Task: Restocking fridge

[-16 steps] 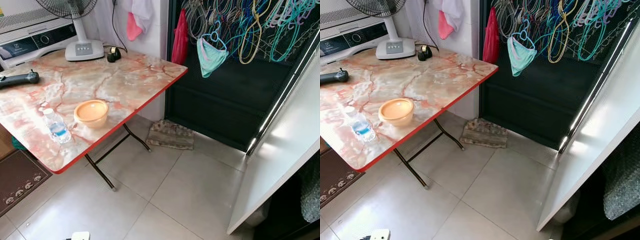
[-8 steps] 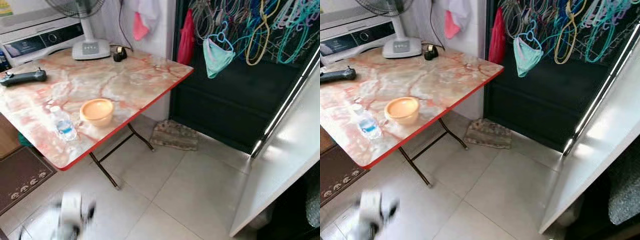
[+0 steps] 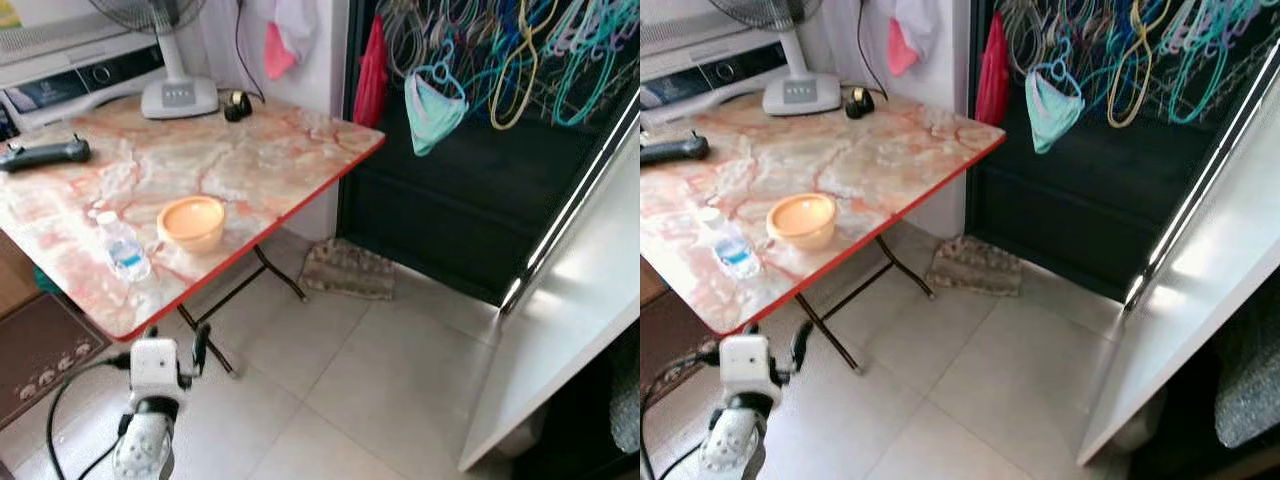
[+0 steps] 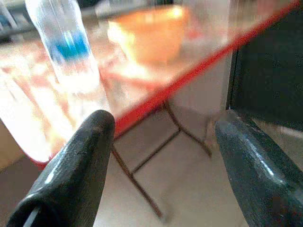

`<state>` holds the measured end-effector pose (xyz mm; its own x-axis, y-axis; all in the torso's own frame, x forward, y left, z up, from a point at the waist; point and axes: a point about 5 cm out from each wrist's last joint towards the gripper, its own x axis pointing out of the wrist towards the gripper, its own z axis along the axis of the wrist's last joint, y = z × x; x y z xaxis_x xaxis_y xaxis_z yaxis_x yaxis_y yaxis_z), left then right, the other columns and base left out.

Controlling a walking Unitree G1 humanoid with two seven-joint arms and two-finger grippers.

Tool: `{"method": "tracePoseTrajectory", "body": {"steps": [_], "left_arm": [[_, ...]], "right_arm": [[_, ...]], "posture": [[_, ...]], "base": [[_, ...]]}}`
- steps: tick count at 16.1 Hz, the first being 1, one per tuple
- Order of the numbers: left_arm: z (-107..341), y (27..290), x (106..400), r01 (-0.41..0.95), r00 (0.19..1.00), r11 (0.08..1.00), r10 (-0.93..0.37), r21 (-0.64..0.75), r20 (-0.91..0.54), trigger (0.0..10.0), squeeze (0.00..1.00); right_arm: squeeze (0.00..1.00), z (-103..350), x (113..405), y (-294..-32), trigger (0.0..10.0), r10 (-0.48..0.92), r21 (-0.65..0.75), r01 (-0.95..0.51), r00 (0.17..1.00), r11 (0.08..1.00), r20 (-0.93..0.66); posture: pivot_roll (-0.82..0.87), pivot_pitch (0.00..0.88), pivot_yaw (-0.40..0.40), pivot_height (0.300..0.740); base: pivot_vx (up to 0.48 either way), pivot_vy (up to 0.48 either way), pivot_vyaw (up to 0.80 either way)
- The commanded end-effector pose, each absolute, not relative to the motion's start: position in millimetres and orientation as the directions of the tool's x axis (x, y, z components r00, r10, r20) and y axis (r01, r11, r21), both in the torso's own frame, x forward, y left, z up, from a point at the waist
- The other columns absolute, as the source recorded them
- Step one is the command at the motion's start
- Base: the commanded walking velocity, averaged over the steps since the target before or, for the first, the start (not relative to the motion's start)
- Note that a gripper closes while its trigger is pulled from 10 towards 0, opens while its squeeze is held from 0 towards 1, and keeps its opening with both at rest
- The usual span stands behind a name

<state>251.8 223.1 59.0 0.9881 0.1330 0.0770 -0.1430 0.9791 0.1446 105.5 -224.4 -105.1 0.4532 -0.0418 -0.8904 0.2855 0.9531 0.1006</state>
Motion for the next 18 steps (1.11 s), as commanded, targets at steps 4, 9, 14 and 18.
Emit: {"method": "tracePoseTrajectory", "body": {"steps": [4, 9, 14, 18], "left_arm": [[91.8, 214.0, 264.6, -0.141, 0.981, 0.984, 0.123, 0.112, 0.152, 10.0, 0.0], [99.3, 199.3, 267.3, -0.078, 0.989, 0.992, 0.064, 0.101, 0.135, 10.0, 0.0], [106.1, 197.8, 271.5, -0.086, 0.99, 0.992, 0.076, 0.089, 0.118, 10.0, 0.0], [112.9, 197.2, 272.0, -0.088, 0.989, 0.992, 0.076, 0.093, 0.129, 10.0, 0.0]], "right_arm": [[0.0, -103.9, 105.9, -228.6, 10.0, -0.046, 0.093, 0.275, 0.46, 0.957, -0.887], [0.0, -103.4, 107.0, -229.3, 10.0, -0.045, 0.099, 0.28, 0.464, 0.955, -0.885], [0.0, -101.5, 111.4, -229.6, 10.0, -0.05, 0.095, 0.264, 0.495, 0.96, -0.868], [0.0, -102.2, 110.5, -228.4, 10.0, -0.035, 0.099, 0.251, 0.481, 0.963, -0.876]], "posture": [[0.1, 0.0, -0.033, 0.74], [0.1, 0.0, -0.036, 0.74], [0.1, 0.0, -0.034, 0.74], [0.11, 0.0, -0.038, 0.74]], "base": [[0.0, 0.0, 0.0], [0.0, 0.0, 0.0], [0.0, 0.0, 0.14], [0.0, 0.0, 0.8]]}}
